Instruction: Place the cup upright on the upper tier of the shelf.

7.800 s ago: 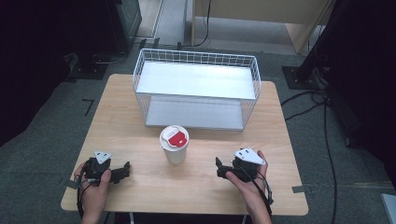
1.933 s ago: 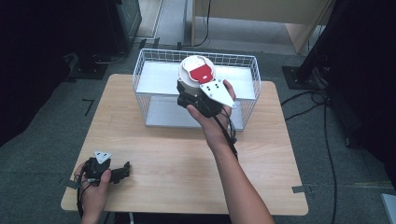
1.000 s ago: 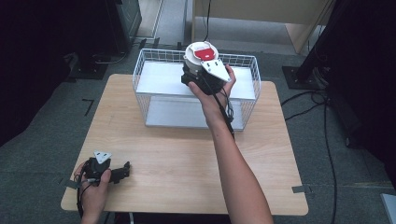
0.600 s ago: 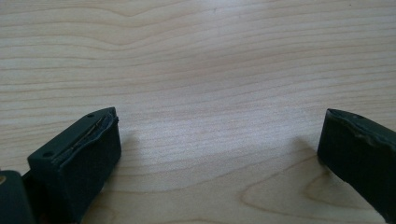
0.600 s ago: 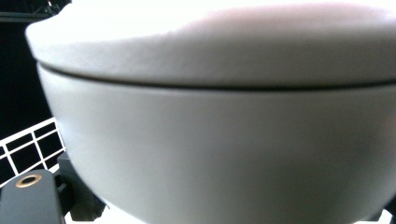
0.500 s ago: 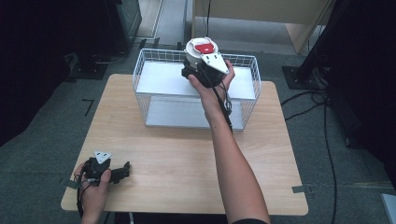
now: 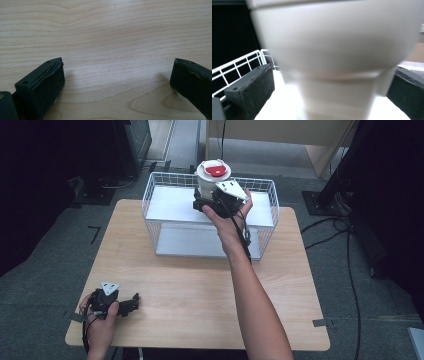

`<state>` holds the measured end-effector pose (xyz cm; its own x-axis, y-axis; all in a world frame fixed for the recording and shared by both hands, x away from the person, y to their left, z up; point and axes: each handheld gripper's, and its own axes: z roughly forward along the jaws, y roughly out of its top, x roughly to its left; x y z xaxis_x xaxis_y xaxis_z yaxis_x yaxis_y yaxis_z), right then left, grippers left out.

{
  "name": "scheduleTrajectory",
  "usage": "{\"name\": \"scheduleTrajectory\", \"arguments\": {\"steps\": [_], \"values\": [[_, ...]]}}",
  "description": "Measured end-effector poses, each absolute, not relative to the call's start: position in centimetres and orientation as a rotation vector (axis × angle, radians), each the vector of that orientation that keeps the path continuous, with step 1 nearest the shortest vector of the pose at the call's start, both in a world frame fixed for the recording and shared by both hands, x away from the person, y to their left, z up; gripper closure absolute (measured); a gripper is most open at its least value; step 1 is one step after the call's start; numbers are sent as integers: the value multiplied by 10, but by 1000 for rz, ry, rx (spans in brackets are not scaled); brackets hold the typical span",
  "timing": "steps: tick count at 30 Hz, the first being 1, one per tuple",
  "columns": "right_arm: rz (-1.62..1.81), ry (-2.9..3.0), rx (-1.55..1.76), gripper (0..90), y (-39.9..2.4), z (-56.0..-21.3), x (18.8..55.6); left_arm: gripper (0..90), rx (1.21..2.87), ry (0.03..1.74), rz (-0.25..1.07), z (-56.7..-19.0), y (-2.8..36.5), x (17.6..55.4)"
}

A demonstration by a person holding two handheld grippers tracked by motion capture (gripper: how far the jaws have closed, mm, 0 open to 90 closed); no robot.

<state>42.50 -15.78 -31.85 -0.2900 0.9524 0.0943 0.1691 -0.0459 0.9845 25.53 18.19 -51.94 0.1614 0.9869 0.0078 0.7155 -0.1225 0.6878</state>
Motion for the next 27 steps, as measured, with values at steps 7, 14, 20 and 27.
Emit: {"name": "scheduleTrajectory", "arguments": {"steps": [7,14,20,27], "values": [[1355,1477,1202,139,-159,-326,415,0,1901,1610,650,-519,182,255],[1378,1489,1182,77,-160,-328,411,0,1907,1609,649,-519,182,255],[1345,1550,1143,0,-160,-334,401,0,1907,1609,649,-519,182,255],[1373,1564,1113,0,-168,-338,381,0,1907,1609,649,-519,182,255]]}}
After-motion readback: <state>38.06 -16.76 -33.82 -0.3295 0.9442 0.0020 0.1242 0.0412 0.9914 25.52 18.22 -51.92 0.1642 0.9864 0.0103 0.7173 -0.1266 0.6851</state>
